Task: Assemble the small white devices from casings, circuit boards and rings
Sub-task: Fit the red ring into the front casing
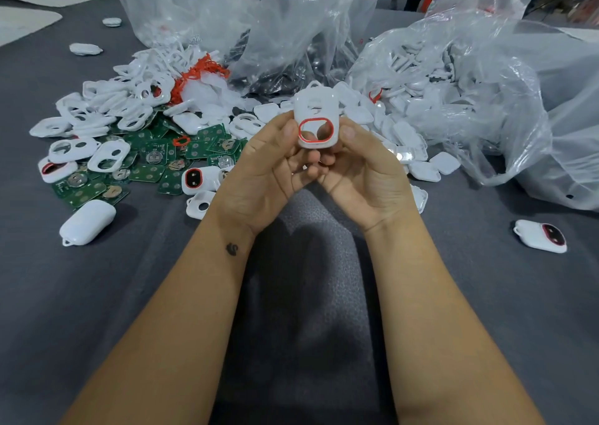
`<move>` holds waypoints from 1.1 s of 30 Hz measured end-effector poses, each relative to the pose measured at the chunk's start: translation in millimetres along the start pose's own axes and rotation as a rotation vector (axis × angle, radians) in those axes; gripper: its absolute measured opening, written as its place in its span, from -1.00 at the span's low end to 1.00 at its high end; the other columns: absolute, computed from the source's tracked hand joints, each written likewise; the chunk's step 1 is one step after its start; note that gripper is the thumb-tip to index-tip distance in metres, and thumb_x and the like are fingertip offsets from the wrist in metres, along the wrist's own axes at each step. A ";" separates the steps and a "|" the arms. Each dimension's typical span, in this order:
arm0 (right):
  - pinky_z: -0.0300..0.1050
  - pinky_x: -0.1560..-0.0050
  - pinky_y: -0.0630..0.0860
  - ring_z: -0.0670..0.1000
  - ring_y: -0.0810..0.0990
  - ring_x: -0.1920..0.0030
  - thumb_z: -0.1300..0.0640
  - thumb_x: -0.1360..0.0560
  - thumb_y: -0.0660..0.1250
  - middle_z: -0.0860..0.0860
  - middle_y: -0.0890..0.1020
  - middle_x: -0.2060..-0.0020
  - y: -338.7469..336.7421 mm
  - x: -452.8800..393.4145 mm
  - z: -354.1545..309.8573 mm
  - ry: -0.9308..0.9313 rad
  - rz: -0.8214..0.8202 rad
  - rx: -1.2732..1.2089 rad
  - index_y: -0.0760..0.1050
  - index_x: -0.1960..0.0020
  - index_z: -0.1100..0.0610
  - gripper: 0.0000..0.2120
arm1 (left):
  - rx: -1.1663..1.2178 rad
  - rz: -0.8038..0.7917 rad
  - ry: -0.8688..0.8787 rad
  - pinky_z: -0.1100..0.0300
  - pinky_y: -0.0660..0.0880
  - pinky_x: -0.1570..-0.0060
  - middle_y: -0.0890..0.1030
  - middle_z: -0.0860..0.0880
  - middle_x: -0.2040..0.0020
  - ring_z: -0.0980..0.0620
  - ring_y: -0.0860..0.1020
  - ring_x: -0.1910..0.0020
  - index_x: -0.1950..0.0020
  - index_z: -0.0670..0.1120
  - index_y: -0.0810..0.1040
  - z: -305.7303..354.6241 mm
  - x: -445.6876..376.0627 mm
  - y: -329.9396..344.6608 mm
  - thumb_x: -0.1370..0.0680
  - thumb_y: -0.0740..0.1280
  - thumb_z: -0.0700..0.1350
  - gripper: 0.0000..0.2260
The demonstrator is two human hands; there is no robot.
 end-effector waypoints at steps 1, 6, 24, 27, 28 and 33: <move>-0.21 0.29 0.50 -0.05 0.52 0.33 0.05 -0.28 0.48 0.05 0.54 0.37 0.5 0.3 0.1 0.012 0.015 -0.011 0.62 0.26 0.15 -0.83 | -0.015 -0.003 0.001 0.30 0.57 0.21 0.67 -0.07 0.20 0.05 0.63 0.21 -0.12 -0.18 0.49 0.2 0.1 -0.5 -0.41 0.40 0.07 -0.58; -0.24 0.33 0.53 -0.08 0.54 0.39 0.22 -0.48 0.26 -0.01 0.56 0.46 -0.1 1.0 0.3 0.042 0.076 -0.070 0.38 0.16 0.24 -0.90 | -0.039 0.002 -0.004 0.31 0.57 0.21 0.69 -0.06 0.23 0.05 0.64 0.23 -0.07 -0.24 0.52 0.1 0.8 0.3 -0.41 0.36 0.08 -0.58; -0.31 0.15 0.41 -0.19 0.42 0.26 0.37 -0.33 0.29 -0.04 0.51 0.10 0.0 1.9 2.2 -0.372 0.571 1.036 0.53 0.05 0.07 -0.72 | -0.242 0.409 0.124 0.23 0.57 0.09 0.67 -0.03 0.24 0.07 0.63 0.21 0.30 -0.06 0.59 -5.2 -5.6 -12.4 -0.56 0.36 -0.24 -0.76; -0.38 0.10 0.38 -0.19 0.46 0.14 0.29 -0.37 0.37 -0.04 0.53 0.07 6.4 -0.2 10.0 -0.407 0.429 1.219 0.55 -0.03 0.13 -0.76 | -0.269 0.404 0.145 0.14 0.52 0.07 0.58 -0.19 0.18 -0.08 0.55 0.17 0.28 -0.09 0.62 -4.8 -5.5 -11.1 -0.54 0.38 -0.24 -0.80; -0.36 0.11 0.39 -0.18 0.47 0.14 0.26 -0.40 0.39 -0.04 0.55 0.08 6.2 -1.2 10.6 -0.407 0.429 1.244 0.56 -0.02 0.12 -0.80 | -0.282 0.408 0.150 0.09 0.49 0.06 0.54 -0.22 0.15 -0.10 0.52 0.16 0.24 -0.14 0.61 -4.7 -5.4 -10.5 -0.55 0.37 -0.24 -0.84; -0.27 0.19 0.55 -0.14 0.61 0.28 0.27 -0.48 0.40 -0.11 0.66 0.31 -3.1 -4.0 7.1 -0.271 0.560 0.911 0.63 0.13 0.06 -0.88 | -0.309 0.450 0.143 0.12 0.55 -0.03 0.64 -0.09 0.07 -0.02 0.59 0.04 -0.03 -0.17 0.56 -5.2 -6.3 -9.1 -0.59 0.32 -0.23 -0.94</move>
Point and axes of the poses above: each hand's wrist, its own x-axis away from the middle knuckle, its own y-axis out of the palm, z = x × y, the point moved 3 cm from there along -x, towards the middle knuckle
